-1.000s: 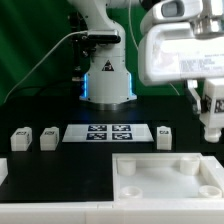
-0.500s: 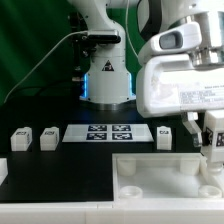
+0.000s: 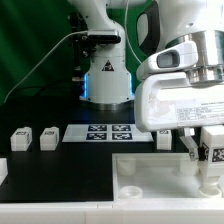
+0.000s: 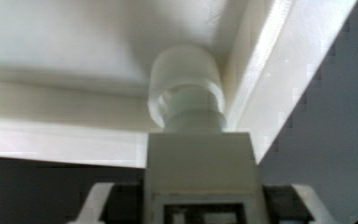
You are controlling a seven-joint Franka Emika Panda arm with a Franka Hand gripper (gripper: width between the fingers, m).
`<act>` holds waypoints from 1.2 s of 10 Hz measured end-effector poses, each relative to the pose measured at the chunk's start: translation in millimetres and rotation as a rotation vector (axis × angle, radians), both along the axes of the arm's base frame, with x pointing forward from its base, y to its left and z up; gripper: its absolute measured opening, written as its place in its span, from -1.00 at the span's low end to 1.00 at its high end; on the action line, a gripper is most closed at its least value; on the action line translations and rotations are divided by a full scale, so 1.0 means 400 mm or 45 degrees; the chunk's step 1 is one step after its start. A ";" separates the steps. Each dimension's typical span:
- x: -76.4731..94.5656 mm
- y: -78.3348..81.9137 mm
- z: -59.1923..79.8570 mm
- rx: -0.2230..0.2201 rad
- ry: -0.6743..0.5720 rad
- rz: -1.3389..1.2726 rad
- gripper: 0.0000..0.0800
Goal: Assemble one leg
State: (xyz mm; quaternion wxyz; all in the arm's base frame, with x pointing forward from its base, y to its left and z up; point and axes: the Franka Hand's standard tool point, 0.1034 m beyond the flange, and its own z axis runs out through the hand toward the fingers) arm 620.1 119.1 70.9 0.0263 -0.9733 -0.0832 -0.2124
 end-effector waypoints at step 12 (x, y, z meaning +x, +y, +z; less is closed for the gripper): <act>0.006 -0.003 -0.036 0.030 -0.115 -0.045 -0.27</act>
Offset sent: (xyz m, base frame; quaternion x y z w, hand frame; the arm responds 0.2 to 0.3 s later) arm 0.0100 -0.0016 -0.0056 -0.0074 0.0070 0.0018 0.9999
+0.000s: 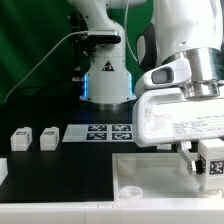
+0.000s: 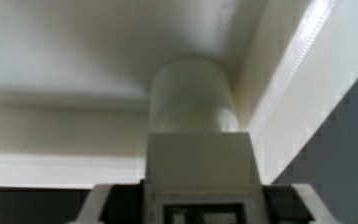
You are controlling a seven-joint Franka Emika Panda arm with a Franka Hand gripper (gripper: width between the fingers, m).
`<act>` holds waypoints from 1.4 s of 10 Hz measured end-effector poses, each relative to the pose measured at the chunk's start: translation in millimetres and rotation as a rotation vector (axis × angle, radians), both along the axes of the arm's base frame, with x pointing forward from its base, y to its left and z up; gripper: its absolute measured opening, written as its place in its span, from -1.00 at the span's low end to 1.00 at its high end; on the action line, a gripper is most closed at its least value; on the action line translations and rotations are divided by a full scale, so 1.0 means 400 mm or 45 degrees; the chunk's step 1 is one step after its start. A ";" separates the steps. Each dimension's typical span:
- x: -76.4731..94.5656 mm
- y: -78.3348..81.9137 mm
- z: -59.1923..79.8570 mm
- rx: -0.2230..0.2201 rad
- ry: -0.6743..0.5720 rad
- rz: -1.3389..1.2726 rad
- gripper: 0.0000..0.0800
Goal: Assemble one leg
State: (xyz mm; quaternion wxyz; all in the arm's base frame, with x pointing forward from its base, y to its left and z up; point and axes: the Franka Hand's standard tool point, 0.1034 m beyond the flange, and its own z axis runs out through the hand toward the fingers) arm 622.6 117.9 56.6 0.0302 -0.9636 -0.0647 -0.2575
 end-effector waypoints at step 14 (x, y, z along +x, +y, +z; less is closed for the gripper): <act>-0.027 -0.015 0.077 -0.030 0.166 0.028 0.62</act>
Offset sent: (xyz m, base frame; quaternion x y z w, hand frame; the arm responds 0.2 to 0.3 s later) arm 0.0000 0.0000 0.0000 0.0000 0.0000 0.0000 1.0000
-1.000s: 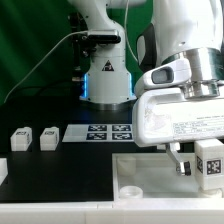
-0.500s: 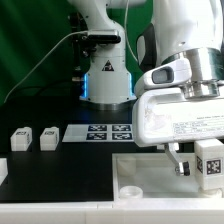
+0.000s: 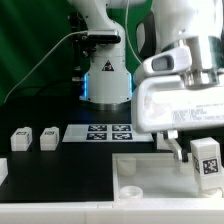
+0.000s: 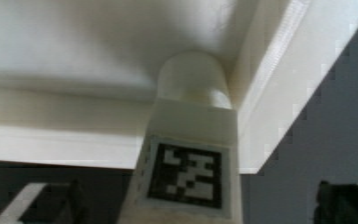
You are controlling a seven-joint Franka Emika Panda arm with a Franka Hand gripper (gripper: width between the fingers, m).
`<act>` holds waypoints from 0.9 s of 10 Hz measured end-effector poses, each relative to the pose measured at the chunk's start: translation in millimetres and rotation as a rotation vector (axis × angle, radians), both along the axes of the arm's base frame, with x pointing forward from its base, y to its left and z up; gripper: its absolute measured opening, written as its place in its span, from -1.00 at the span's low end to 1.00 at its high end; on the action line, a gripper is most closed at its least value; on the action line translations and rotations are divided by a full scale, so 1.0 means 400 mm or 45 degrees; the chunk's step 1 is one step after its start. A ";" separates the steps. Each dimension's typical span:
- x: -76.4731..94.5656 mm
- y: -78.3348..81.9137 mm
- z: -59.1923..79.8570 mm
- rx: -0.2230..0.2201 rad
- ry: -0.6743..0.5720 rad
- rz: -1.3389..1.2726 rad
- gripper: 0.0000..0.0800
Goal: Assemble one leg
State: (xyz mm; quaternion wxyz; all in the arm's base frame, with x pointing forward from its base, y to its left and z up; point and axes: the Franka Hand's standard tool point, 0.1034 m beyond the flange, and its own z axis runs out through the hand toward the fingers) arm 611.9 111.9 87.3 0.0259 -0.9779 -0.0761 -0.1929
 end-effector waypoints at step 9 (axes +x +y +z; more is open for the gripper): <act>0.043 -0.001 0.004 -0.041 0.533 0.009 0.62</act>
Offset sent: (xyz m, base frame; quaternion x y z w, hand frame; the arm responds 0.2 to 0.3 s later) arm 0.0157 -0.0015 -0.0016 0.0056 -0.2868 0.0141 0.9579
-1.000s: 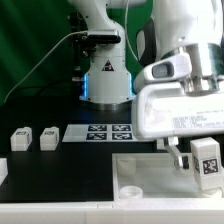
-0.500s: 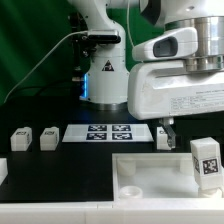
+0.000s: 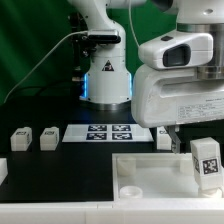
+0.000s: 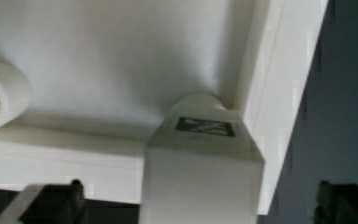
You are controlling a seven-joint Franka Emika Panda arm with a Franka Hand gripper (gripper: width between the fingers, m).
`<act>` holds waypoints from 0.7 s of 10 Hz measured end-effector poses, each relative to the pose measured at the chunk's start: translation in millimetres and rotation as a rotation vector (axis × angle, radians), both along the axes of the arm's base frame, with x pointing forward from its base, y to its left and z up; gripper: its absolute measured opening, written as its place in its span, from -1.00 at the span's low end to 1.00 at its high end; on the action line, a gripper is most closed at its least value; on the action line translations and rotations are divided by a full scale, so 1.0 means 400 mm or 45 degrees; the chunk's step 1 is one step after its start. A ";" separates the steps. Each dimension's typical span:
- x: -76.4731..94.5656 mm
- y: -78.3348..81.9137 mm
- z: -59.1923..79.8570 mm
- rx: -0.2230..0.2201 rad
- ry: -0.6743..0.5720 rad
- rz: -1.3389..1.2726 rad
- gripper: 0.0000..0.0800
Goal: Assemble one leg
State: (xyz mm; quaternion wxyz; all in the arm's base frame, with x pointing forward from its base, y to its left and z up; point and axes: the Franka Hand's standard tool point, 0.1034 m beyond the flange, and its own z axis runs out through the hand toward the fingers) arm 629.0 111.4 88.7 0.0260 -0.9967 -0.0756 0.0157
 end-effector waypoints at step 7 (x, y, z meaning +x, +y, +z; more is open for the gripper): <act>0.000 0.010 -0.024 -0.003 0.000 -0.344 -0.27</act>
Offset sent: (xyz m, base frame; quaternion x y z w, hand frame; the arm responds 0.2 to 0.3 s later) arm 0.0000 0.0000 0.0000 0.0000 0.0000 0.0899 0.9960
